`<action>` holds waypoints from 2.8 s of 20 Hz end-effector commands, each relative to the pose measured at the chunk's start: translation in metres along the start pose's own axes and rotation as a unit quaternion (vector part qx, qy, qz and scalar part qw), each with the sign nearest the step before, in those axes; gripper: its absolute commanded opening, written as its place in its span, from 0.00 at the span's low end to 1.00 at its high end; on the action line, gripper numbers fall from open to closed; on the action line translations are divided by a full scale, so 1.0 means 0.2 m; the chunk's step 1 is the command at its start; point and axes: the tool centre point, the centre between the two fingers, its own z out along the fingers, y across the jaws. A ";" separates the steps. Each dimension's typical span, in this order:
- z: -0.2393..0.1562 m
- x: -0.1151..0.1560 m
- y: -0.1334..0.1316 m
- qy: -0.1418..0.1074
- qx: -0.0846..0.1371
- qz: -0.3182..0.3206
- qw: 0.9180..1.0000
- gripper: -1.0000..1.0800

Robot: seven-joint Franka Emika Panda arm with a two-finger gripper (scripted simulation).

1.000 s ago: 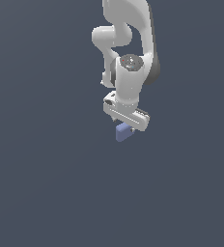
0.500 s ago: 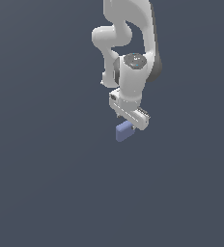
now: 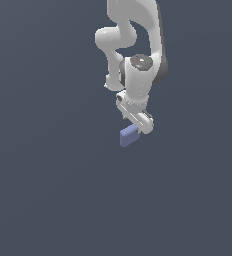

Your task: Pick up the object and move it to a goal position.

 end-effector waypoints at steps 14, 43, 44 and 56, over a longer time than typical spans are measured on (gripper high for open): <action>0.16 -0.01 0.01 0.000 0.000 0.007 1.000 0.96; 0.21 0.06 -0.06 0.000 0.000 0.008 1.000 0.00; 0.21 0.08 -0.08 0.000 0.000 0.008 1.000 0.00; 0.09 0.34 -0.32 0.000 0.000 0.008 1.000 0.00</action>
